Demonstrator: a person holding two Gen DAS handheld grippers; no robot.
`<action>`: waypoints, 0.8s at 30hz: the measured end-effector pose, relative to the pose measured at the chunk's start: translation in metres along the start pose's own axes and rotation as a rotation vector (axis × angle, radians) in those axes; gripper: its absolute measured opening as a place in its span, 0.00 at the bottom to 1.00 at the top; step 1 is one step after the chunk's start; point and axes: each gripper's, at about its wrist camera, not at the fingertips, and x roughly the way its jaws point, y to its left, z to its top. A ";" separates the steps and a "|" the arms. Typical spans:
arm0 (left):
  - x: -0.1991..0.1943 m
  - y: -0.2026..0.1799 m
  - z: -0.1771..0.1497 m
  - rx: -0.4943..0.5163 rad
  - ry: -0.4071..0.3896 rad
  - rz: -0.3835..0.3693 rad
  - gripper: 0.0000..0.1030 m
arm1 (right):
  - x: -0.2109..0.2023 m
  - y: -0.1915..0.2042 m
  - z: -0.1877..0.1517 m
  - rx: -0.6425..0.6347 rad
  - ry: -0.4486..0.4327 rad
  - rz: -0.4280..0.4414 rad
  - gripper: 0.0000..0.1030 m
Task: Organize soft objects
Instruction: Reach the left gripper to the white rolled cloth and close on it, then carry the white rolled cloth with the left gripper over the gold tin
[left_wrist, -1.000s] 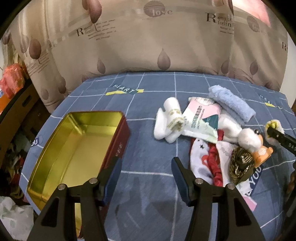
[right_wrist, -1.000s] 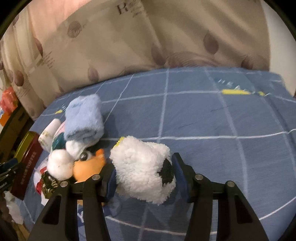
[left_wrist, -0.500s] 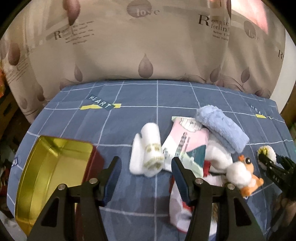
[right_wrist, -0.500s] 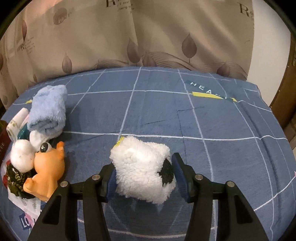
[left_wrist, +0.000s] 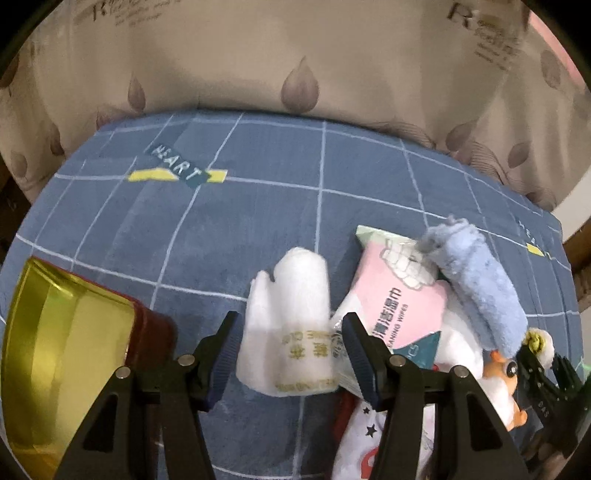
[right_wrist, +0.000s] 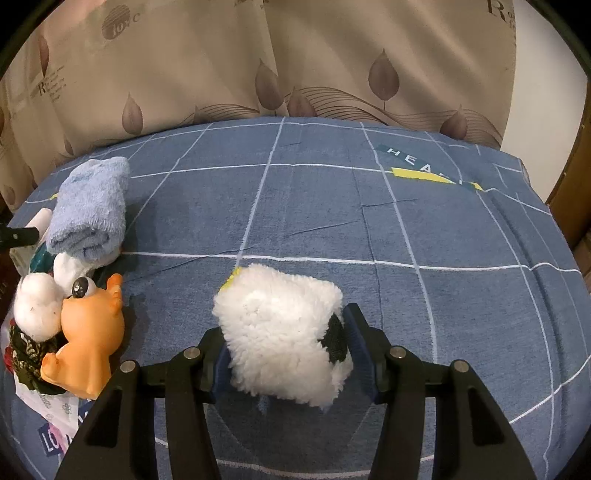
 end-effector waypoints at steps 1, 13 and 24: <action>0.000 0.002 0.000 -0.012 -0.003 -0.007 0.56 | 0.000 0.000 0.000 0.002 0.000 0.002 0.49; -0.013 0.005 -0.002 -0.022 -0.013 -0.032 0.19 | 0.001 0.000 -0.001 0.003 -0.001 0.004 0.50; -0.055 0.014 0.002 0.022 -0.056 -0.012 0.19 | 0.001 0.000 -0.001 0.003 -0.001 0.004 0.50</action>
